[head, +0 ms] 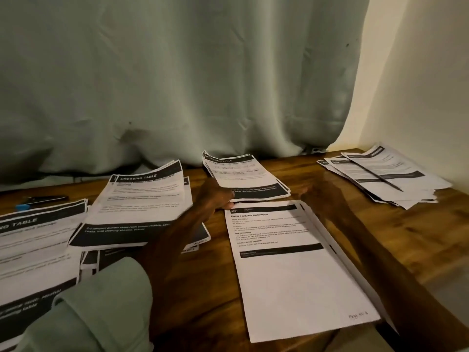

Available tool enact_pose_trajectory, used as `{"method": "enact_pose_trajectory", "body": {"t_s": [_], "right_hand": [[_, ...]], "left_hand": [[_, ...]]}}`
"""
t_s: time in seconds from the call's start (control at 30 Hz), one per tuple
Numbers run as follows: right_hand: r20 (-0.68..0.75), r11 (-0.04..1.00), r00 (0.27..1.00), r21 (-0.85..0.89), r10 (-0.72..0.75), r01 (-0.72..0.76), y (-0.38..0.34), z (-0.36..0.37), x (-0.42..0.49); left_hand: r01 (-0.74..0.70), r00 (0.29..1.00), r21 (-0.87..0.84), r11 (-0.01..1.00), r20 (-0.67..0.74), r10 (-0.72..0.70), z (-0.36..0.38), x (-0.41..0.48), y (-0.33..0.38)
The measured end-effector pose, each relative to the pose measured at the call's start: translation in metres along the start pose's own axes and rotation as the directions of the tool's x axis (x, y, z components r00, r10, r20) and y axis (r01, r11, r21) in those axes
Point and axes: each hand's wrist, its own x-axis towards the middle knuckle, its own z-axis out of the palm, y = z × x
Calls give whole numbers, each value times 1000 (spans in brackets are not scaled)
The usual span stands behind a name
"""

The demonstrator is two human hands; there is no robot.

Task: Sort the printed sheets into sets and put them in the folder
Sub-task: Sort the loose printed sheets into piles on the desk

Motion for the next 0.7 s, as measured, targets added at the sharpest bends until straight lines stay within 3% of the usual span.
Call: {"method": "enact_pose_trajectory", "body": {"t_s": [0.07,0.17,0.33,0.6,0.7], "right_hand": [[39,959,999,-284,-9,20,9,-1,-14],[64,920,997,-392,45,-17,30,5,-39],[-49,955,998,-293,40,-53,21,23,-75],[46,977,998,-207,-50,58,-2,42,-95],[61,974,996,-211,-64,76,-6,48,-104]], "left_hand": [[-97,993,207,974,-48,109,-3,-5,-2],[-169,977,363,916,-58,204,-9,-18,-2],[-257,964,441,860,50,262,-6,-26,-17],[-289,955,599,747,133,264,-18,-40,-19],[-227,973,667,709,132,188,-20,-58,-11]]}}
